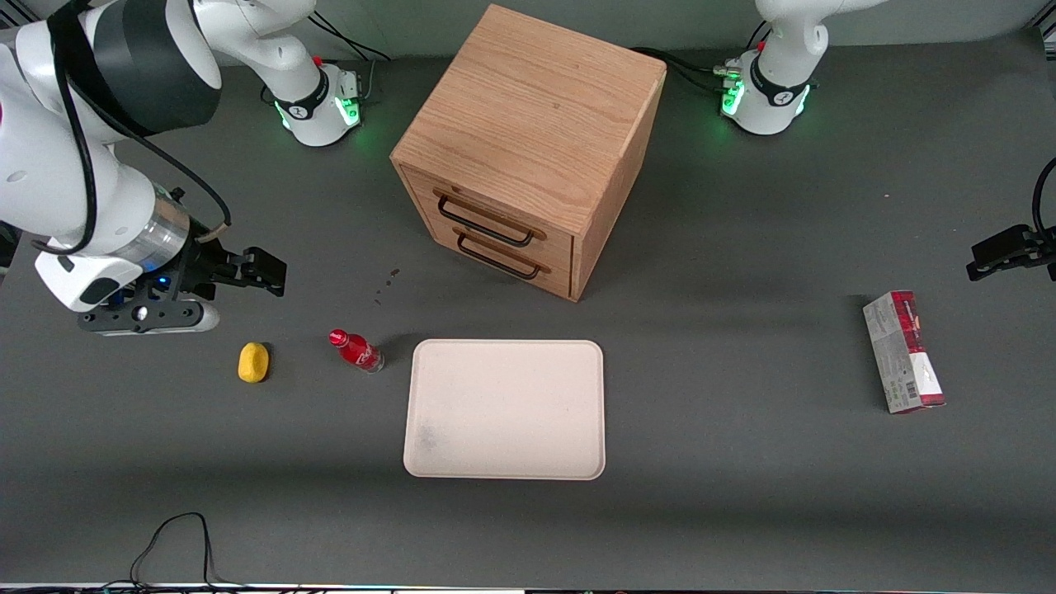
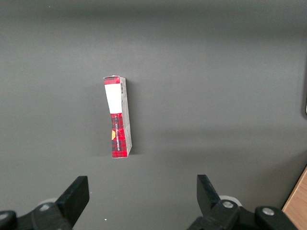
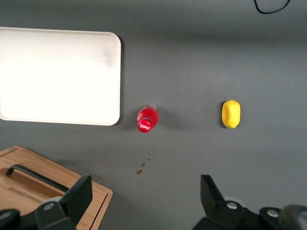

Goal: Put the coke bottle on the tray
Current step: 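Move the open right gripper toward the red Coca-Cola bottle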

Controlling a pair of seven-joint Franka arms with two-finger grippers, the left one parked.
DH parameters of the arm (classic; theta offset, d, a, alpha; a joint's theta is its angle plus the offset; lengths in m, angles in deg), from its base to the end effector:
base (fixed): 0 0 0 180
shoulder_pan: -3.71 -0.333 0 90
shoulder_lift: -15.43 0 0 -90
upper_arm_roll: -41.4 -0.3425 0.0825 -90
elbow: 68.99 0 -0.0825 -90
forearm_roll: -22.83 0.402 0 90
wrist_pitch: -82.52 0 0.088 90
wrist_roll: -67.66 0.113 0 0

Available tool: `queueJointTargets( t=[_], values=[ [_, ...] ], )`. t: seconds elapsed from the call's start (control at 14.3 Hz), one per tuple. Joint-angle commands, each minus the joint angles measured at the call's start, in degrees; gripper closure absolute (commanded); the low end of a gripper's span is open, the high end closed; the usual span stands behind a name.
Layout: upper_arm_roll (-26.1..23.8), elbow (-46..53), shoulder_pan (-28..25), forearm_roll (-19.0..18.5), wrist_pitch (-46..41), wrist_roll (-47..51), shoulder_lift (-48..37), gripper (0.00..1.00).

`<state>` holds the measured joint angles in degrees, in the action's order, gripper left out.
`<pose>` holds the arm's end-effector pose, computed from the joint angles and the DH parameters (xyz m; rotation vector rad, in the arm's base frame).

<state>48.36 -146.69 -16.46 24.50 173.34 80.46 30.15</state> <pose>0.6357 0.1635 0.5943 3.1338 0.0155 -0.0392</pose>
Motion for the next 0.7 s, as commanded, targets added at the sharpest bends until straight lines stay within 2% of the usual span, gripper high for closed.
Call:
queueJointTargets(
  t=[0.0,0.63],
  values=[
    [0.2,-2.2,-0.2,0.6,4.7,0.5,2.4,0.00],
    [0.2,-21.9,-1.8,0.9,27.2,0.7,2.7,0.00]
  ],
)
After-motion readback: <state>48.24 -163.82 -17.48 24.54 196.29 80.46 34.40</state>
